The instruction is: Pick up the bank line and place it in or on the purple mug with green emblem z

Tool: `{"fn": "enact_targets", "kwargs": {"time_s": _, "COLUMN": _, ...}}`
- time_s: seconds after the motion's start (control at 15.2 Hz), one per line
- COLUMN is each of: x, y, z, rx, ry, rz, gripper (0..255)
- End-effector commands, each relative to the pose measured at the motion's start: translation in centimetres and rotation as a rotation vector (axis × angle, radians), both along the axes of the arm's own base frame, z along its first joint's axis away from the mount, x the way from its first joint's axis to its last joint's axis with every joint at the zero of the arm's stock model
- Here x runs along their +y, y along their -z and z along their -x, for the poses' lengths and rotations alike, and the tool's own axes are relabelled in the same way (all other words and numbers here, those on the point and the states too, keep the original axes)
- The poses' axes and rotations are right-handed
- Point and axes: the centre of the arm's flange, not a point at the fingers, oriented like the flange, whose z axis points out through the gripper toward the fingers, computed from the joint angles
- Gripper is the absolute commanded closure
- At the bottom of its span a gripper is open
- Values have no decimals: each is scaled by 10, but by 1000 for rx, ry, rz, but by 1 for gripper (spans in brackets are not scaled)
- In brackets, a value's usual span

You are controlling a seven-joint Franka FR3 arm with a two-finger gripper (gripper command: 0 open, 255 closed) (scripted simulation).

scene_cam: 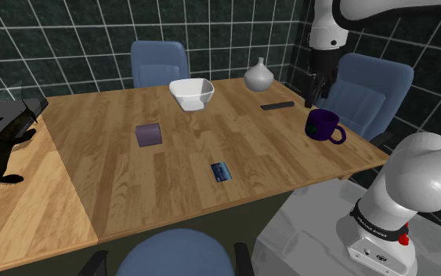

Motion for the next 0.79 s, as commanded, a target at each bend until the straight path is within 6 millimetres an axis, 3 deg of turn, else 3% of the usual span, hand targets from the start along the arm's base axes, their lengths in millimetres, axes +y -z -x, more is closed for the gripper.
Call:
{"fn": "enact_targets", "kwargs": {"time_s": 0.0, "x": 0, "y": 0, "z": 0, "rx": 0, "ry": 0, "rz": 0, "gripper": 0}}
{"fn": "enact_targets", "kwargs": {"time_s": 0.73, "x": 98, "y": 74, "z": -81, "rx": 171, "ry": 142, "rz": -84, "gripper": 0}}
